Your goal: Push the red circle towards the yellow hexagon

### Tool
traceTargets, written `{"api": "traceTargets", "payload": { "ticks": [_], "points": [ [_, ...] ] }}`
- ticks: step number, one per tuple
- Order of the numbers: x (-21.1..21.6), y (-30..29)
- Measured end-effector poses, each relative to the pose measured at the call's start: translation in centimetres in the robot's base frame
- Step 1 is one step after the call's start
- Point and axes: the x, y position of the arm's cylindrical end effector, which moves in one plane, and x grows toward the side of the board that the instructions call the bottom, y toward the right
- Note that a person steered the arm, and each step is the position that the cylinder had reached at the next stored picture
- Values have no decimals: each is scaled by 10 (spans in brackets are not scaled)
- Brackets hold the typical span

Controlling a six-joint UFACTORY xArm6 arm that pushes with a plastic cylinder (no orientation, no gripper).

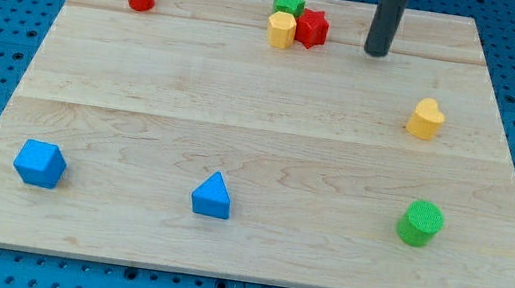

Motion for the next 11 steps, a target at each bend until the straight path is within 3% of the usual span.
{"api": "traceTargets", "payload": {
  "ticks": [1,2,3,4,6,9,10,11],
  "points": [
    [39,-133],
    [41,-286],
    [-12,-379],
    [-59,-423],
    [-93,-282],
    [-85,-166],
    [-50,-232],
    [8,-215]
  ]
}}
